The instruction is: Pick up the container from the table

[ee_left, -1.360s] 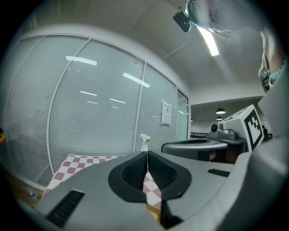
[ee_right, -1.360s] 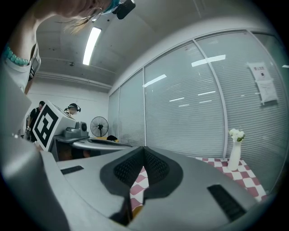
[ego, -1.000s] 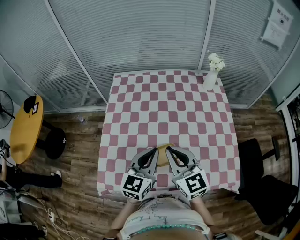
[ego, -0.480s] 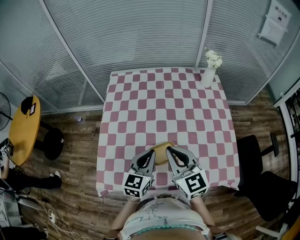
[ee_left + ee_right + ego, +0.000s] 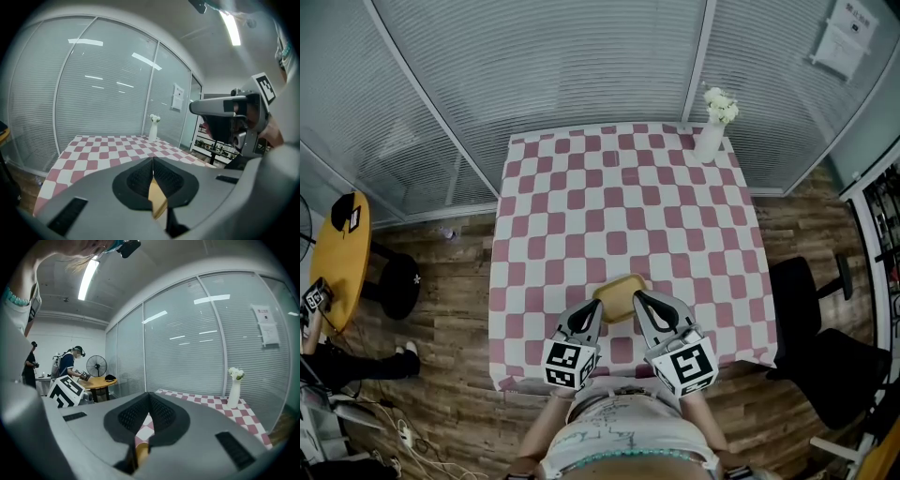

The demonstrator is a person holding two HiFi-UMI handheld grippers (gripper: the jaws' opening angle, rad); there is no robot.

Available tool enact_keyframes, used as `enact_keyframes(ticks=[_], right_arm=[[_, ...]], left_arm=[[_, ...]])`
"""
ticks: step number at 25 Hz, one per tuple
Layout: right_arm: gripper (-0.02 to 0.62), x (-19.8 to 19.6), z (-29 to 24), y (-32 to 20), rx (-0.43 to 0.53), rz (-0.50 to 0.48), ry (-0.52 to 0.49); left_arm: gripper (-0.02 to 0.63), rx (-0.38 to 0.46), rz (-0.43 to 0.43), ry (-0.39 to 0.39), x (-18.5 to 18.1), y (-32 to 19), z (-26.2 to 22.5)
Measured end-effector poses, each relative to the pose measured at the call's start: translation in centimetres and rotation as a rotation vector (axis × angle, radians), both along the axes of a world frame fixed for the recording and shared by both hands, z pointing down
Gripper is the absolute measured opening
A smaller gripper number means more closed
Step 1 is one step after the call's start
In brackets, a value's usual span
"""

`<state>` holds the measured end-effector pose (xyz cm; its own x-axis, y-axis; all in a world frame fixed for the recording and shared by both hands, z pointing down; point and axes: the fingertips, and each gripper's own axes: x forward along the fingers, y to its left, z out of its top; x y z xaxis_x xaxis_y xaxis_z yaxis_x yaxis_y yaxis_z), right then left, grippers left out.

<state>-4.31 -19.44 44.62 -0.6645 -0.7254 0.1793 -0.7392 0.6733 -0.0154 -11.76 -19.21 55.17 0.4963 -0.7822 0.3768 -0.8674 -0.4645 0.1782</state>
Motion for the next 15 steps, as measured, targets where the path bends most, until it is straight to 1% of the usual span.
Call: enact_keyframes(ticks=[8,15], right_arm=[[-0.008,0.4,0.4,0.5,-0.017,0.030,0.016],[-0.008,0.5,0.6,0.4,-0.017,0.043,0.020]], left_arm=[[0.015,-0.091,0.021,-0.029,-0.6,0.5,4.1],[0.015,-0.148,0.029,-0.069,-1.3,0.7,7.1]])
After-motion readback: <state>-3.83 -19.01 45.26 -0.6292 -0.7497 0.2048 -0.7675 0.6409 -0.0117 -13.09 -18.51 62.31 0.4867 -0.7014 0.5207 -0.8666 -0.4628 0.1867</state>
